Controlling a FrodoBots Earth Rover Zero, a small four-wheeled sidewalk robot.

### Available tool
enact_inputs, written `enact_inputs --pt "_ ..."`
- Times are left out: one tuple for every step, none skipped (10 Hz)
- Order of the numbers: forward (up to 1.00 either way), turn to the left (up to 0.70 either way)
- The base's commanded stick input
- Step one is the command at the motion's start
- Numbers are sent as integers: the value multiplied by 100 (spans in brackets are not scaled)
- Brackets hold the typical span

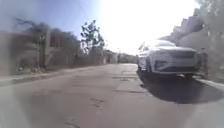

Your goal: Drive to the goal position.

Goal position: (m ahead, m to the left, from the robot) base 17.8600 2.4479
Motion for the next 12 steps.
enact_inputs --pt "100 -5" --pt "100 -2" --pt "100 0" --pt "100 0" --pt "100 0" --pt "100 0" --pt "73 0" --pt "28 0" --pt "0 0" --pt "0 0" --pt "0 0" --pt "0 0"
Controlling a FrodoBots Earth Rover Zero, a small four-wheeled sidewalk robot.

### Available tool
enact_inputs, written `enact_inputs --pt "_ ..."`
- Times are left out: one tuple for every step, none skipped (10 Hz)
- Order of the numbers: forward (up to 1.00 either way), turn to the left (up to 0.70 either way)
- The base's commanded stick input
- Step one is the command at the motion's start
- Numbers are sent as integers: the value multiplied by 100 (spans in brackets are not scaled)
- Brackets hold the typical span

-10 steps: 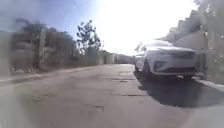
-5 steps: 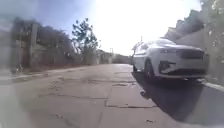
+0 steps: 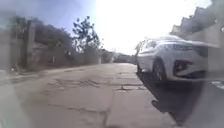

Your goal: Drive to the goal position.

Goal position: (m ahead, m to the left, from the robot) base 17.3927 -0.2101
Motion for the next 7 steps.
enact_inputs --pt "0 0" --pt "0 0" --pt "0 0" --pt "0 0" --pt "1 0" --pt "11 0" --pt "29 0"
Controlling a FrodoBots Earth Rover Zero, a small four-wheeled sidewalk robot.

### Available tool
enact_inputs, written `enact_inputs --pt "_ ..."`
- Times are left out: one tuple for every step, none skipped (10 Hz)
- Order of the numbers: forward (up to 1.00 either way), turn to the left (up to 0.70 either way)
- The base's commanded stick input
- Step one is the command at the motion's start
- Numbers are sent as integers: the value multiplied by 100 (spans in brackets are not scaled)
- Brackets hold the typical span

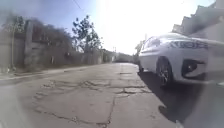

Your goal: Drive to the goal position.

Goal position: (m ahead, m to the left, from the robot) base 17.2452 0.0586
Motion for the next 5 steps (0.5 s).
enact_inputs --pt "100 -11" --pt "100 -32" --pt "100 -40" --pt "100 -40" --pt "100 -40"
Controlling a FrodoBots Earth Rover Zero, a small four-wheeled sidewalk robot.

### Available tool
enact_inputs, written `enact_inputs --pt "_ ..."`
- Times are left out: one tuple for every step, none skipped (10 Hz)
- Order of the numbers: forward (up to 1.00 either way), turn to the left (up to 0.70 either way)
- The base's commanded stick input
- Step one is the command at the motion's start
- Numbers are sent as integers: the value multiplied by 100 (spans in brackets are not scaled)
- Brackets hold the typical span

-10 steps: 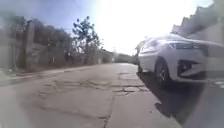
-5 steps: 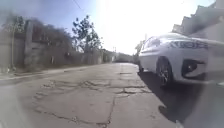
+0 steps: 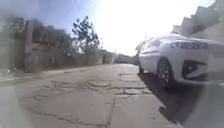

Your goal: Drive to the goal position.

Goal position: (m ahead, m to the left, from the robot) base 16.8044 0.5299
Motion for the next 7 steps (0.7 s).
enact_inputs --pt "100 -39" --pt "100 -24" --pt "100 -6" --pt "100 -2" --pt "100 -2" --pt "100 -2" --pt "100 -3"
